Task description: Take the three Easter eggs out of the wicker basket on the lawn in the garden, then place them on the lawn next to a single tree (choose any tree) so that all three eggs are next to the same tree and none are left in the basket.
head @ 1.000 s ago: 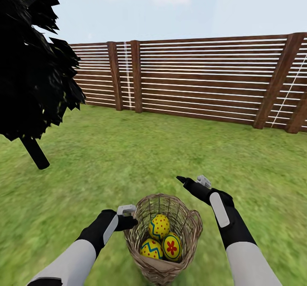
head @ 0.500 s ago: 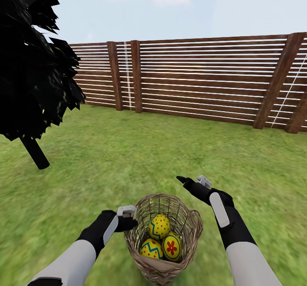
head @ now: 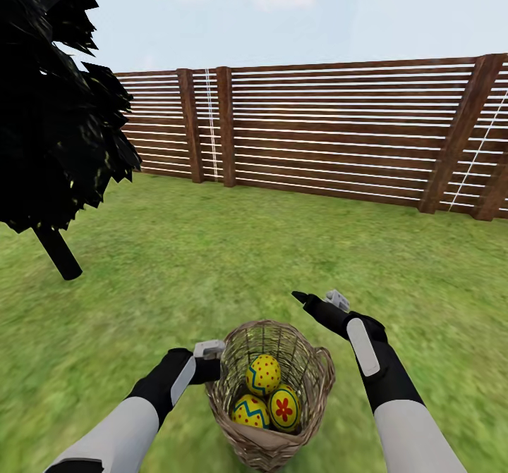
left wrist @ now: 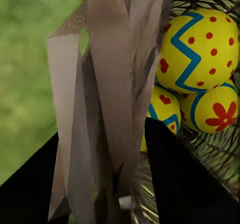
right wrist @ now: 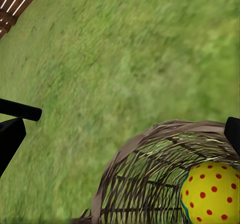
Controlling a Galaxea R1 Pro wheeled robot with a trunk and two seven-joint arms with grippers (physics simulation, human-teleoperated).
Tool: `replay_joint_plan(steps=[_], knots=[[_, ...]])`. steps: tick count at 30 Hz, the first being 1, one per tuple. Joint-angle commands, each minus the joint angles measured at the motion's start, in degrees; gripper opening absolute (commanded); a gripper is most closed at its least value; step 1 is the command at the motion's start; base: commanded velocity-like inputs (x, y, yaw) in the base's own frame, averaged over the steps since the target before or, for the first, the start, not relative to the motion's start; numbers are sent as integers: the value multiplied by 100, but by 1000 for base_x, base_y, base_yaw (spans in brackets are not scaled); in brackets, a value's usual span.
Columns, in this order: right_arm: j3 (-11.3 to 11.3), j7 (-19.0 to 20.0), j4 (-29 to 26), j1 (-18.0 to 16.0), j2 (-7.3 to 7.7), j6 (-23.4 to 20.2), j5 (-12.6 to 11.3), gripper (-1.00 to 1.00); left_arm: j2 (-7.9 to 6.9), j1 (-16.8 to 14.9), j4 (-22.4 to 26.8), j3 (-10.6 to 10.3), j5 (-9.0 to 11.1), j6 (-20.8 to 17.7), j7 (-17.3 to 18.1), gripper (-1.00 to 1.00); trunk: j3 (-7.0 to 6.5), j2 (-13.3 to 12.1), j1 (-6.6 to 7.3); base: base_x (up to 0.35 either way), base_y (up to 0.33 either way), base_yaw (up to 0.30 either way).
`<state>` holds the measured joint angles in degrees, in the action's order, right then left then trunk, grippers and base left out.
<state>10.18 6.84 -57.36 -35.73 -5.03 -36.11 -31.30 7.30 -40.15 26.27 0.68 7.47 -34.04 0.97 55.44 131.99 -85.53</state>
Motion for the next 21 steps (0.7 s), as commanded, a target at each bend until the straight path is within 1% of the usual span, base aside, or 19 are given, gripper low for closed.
replay_joint_plan(steps=[1, 14, 21], knots=[[26, 28, -3, -4, -7, -37, 10, 100, -1, -1, 13, 9, -70, -20, -1, -100, 5, 2, 1, 0, 0, 0], [27, 28, -3, -4, -7, -37, 10, 100, -4, -1, 109, 11, -61, 4, 0, -100, 5, 2, 1, -3, 0, 0], [27, 28, -12, -4, -7, -37, 19, 100, -1, -1, 98, 20, -61, 2, 0, -100, -120, -278, 155, 0, 0, 0]])
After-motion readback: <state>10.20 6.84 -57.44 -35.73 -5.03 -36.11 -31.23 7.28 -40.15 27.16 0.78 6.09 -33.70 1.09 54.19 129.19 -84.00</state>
